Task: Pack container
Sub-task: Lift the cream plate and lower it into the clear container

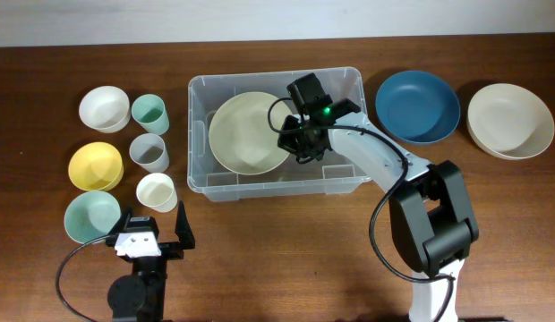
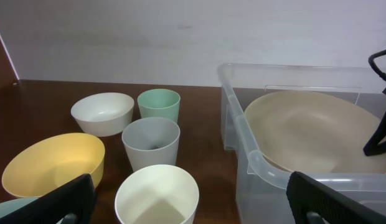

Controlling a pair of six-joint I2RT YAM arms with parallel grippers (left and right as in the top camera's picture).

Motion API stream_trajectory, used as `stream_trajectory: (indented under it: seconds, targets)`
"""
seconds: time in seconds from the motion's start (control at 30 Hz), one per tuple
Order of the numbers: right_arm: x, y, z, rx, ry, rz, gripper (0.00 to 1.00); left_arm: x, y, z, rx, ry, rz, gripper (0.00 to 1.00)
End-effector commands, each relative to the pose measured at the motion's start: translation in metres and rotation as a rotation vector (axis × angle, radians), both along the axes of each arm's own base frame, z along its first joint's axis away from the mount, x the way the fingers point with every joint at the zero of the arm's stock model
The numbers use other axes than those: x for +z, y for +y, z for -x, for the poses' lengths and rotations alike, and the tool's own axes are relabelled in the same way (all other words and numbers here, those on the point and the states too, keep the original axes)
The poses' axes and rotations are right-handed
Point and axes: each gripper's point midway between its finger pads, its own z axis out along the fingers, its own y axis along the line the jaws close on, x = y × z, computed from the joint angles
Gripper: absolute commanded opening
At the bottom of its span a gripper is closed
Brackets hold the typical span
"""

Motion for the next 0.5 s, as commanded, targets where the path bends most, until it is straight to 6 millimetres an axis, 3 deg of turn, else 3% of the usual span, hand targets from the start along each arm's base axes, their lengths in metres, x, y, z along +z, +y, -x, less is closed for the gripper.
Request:
stream_trajectory:
  seconds: [0.0, 0.47]
  targets:
    - [-0.001, 0.006, 0.004, 0.004, 0.009, -0.01, 0.06, -0.001, 0.002, 0.0, 0.01, -0.001, -0.012, 0.99]
    - [0.0, 0.02, 0.014, 0.042, 0.048, -0.081, 0.06, -0.001, 0.002, 0.0, 0.01, -0.001, -0.012, 0.99]
